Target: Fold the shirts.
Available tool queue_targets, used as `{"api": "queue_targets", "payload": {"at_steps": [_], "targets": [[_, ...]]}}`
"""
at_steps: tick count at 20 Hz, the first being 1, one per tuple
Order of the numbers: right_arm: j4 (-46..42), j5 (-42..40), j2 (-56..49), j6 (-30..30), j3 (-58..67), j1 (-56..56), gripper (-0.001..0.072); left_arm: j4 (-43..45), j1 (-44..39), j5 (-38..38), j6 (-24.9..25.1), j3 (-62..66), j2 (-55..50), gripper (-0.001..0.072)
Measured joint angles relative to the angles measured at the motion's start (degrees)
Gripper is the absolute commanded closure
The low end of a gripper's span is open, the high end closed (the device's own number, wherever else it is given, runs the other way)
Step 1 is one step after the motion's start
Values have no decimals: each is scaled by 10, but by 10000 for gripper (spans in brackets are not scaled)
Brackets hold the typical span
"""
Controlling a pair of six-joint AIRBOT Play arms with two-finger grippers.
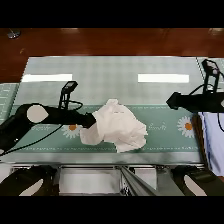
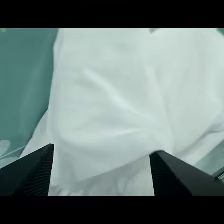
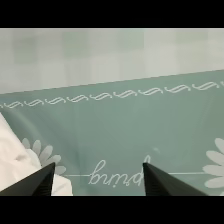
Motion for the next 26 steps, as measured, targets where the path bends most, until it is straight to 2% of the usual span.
{"api": "queue_targets", "payload": {"at_steps": [4,6,7,9,11,13,16,20,21,22,23,26], "targets": [[1,20,-37,-34,46,-112,80,41,126,-77,3,29,27,6],[-13,41,-30,-44,31,-197,81,30,195,-92,2,-1,60,7],[-9,42,-21,-47,6,-233,81,-12,220,-107,10,-33,75,6],[34,36,1,-62,-67,-283,81,-151,244,-131,74,-109,93,7],[97,22,17,-92,-145,-301,81,-303,233,-138,149,-176,101,7],[146,9,25,-116,-205,-296,81,-393,196,-112,196,-215,96,7],[184,-8,30,-135,-252,-262,81,-463,121,-56,233,-235,54,7],[203,-16,33,-138,-273,-206,81,-498,40,-10,250,-208,-46,13],[204,-17,33,-135,-275,-189,81,-501,24,-7,253,-191,-74,159],[207,-17,33,-132,-277,-172,81,-505,11,0,255,-172,-99,628],[209,-19,33,-127,-278,-152,81,-506,1,1,262,-150,-124,677],[211,-15,33,-113,-280,-93,81,-511,-9,-2,287,-87,-172,677]]}}
